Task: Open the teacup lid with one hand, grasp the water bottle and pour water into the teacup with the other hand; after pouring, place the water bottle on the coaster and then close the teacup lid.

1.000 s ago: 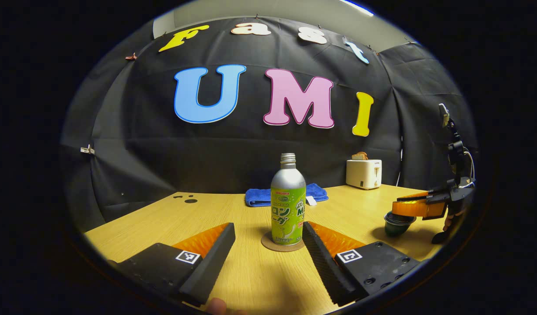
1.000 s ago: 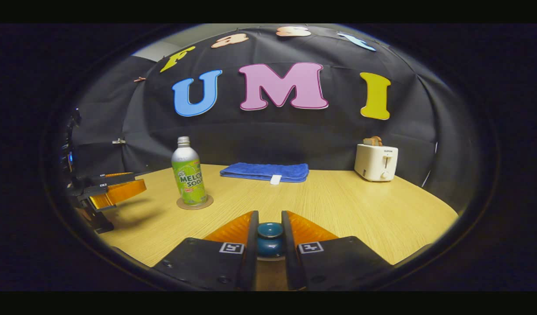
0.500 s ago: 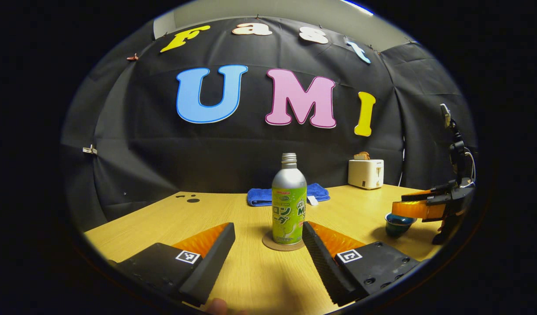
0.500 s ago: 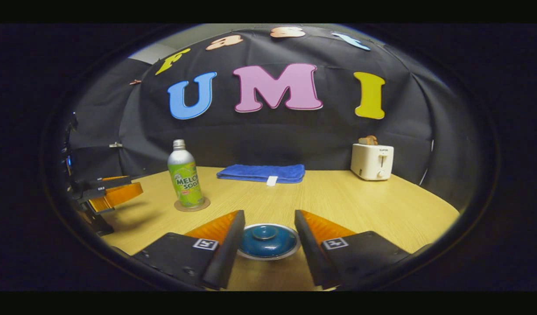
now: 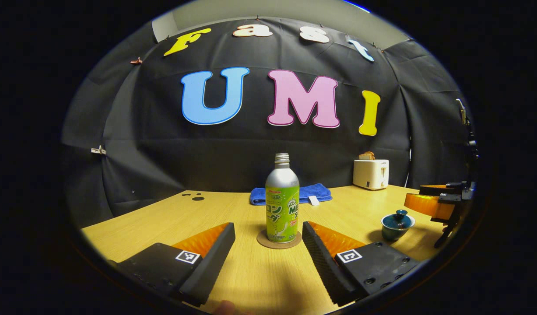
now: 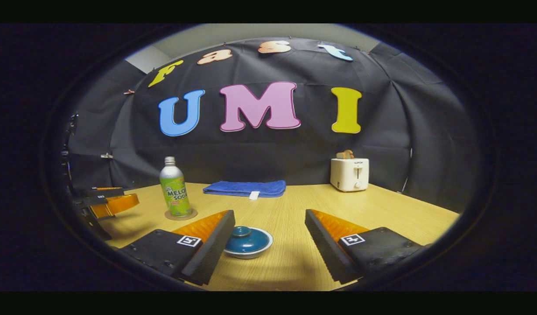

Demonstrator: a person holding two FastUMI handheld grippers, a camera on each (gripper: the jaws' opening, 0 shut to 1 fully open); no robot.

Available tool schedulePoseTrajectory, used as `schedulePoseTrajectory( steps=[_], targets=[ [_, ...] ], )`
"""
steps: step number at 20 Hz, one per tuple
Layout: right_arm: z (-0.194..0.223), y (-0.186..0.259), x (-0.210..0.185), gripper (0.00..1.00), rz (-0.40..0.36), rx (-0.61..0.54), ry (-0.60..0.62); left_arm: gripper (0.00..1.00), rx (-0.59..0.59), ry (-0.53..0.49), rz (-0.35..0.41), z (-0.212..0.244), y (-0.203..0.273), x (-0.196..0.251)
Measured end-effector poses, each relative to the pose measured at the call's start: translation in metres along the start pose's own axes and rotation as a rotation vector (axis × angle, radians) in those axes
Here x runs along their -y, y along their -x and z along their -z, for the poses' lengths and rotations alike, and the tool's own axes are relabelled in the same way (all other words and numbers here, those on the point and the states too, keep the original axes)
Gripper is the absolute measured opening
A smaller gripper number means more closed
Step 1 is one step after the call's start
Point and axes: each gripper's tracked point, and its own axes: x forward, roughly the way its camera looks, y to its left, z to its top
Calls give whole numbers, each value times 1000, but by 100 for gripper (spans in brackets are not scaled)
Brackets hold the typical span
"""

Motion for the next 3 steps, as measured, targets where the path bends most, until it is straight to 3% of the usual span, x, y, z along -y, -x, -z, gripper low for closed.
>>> schedulePoseTrajectory(
  steps=[3],
  targets=[
    [2, 0, -6, 99, -23, -3, 14, 97, 0, -2, -9, -1, 3, 5]
  ],
)
